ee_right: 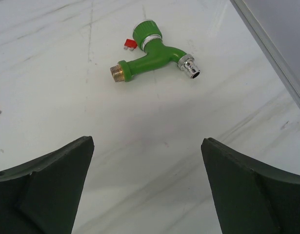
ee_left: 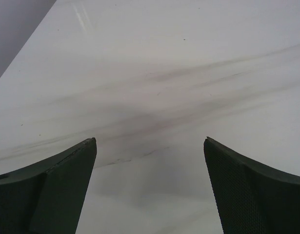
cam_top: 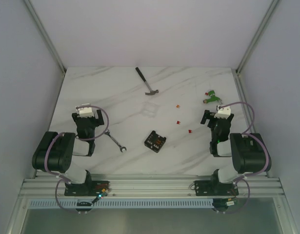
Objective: Snap on the fuse box
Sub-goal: Adjust the fuse box base at the center of the board.
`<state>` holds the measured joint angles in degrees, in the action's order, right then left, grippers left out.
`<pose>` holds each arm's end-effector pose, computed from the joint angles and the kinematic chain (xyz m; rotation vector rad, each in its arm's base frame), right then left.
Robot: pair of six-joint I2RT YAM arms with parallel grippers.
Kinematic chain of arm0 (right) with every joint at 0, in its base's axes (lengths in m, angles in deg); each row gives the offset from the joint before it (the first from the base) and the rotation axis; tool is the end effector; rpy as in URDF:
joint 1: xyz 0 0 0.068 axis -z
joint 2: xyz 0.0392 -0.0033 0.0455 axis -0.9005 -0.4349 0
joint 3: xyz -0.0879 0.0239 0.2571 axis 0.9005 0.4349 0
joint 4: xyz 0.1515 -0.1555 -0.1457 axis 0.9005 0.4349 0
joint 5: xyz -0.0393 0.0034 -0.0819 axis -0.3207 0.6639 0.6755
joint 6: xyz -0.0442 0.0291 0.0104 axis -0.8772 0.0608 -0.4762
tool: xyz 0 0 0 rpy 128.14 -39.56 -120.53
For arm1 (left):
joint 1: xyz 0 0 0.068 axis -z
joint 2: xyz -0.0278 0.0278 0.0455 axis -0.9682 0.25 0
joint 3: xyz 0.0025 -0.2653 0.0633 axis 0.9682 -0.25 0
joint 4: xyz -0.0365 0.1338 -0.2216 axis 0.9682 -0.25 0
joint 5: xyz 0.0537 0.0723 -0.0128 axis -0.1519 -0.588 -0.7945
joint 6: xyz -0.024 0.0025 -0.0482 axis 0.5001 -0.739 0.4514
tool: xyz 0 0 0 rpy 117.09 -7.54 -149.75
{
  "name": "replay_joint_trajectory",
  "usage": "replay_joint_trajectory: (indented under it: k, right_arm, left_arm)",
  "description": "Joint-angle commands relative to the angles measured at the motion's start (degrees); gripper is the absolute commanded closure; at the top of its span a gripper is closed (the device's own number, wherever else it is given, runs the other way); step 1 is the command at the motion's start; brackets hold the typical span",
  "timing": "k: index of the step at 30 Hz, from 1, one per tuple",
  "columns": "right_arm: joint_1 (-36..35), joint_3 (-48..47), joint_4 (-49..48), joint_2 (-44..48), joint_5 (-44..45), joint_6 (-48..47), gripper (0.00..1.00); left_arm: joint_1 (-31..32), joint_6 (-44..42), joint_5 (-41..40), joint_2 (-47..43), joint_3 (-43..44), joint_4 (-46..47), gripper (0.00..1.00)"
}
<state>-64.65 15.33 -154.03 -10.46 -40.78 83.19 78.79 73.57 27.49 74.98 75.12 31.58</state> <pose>0.2388 -0.0037 0.1482 0.1106 1.6420 -0.1262 0.2438 -0.0049 0.1454 -0.1754 1.6594 0.1390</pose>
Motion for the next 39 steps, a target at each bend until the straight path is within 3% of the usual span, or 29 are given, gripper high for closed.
replay_joint_trajectory:
  k: [1, 11, 16, 22, 29, 34, 39]
  right_arm:
    - [0.3, -1.4, -1.8, 0.1, -0.4, 0.4, 0.00]
    - [0.3, -2.1, 0.4, 1.5, -4.1, -1.0, 0.00]
    - [-0.6, -10.6, 21.0, 8.4, -7.9, -2.4, 0.00]
    - [-5.6, -20.2, 42.4, 11.4, -7.6, 0.2, 0.01]
    - [-14.9, -29.0, 64.9, 9.2, -10.5, 9.6, 0.10]
    - [-21.6, -29.2, 71.2, 8.8, -14.9, 13.8, 0.16]
    - [-24.2, -29.3, 72.9, 8.2, -21.5, 14.5, 0.21]
  left_arm:
    - [-0.4, -1.0, 1.2, -0.4, 0.5, 2.2, 0.00]
    - [-0.4, -1.1, 1.4, -1.3, 0.7, 0.9, 0.00]
    - [0.1, -0.2, 0.6, -9.6, 7.8, -18.1, 0.00]
    - [2.8, 12.7, -1.9, -18.4, 12.6, -34.1, 0.00]
    - [10.4, 28.2, 10.8, -22.6, 13.0, -39.9, 0.00]
    - [17.3, 32.9, 17.4, -21.3, 14.5, -46.2, 0.00]
    - [22.7, 37.4, 22.8, -21.2, 13.3, -49.4, 0.07]
